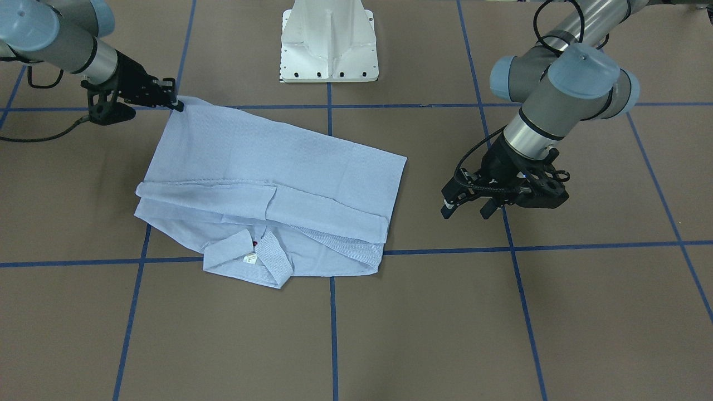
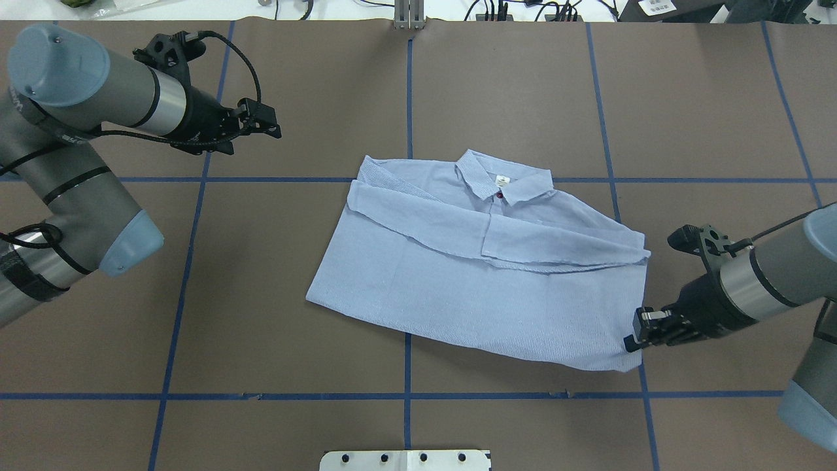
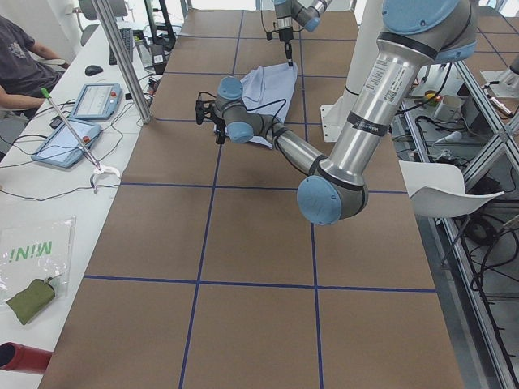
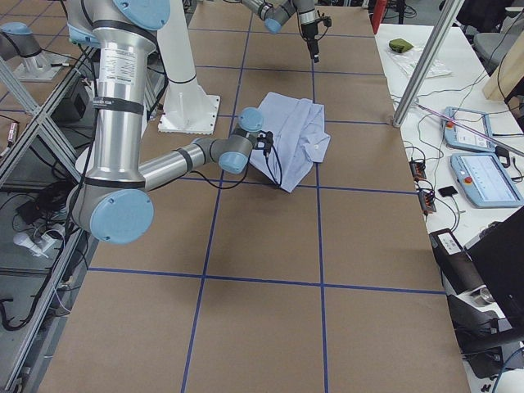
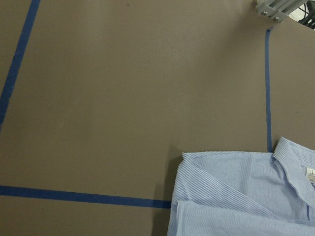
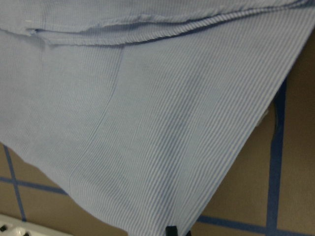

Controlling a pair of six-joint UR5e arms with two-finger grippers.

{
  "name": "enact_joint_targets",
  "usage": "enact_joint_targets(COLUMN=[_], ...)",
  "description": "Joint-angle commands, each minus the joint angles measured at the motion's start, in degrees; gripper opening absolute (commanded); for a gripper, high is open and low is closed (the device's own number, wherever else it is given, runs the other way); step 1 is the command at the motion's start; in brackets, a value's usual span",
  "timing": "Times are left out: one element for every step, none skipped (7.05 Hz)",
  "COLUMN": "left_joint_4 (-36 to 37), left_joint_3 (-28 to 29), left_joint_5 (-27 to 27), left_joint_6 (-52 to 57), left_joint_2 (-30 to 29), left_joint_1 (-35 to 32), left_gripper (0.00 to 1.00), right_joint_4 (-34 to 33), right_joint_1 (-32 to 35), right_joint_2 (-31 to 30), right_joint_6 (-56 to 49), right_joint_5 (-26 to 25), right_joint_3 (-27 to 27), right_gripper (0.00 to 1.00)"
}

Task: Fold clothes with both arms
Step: 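Drag the corner toward the robot with the right gripper, turning the shirt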

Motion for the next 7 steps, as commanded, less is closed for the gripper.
enact_joint_targets(left_joint_4=[0.02,-0.07,-0.07,-0.07,-0.07,-0.07,0.02], left_joint_3=[-0.07,-0.41,-0.94,-1.12,-1.64,-2.52,-4.35], left_joint_5=[0.01,0.01,-0.08,-0.16,-0.25,-0.25,-0.25], left_joint_6=[0.00,0.00,0.00,0.00,0.09,0.00,-0.09], left_joint_2=[0.06,0.24,0.59,0.68,0.77,0.68,1.46], left_joint_1=[0.08,-0.01,-0.01,0.08,0.08,0.77,3.30], left_gripper=[0.99,0.99,0.99,0.99,0.99,0.99,1.00], right_joint_4=[0.12,0.30,0.39,0.39,0.39,0.39,0.39], right_joint_1=[-7.09,-10.70,-12.30,-13.10,-11.89,-8.14,-2.97], right_joint_2=[-4.54,-4.11,-3.24,-2.18,-0.34,2.20,4.49], right_joint_6=[0.44,1.40,1.58,1.67,1.67,1.59,1.59], right_joint_5=[1.44,1.45,1.62,1.62,1.53,1.36,1.36], right_joint_3=[5.90,6.08,5.99,5.99,5.90,5.64,5.55], right_gripper=[0.00,0.00,0.51,1.00,1.00,1.00,1.00])
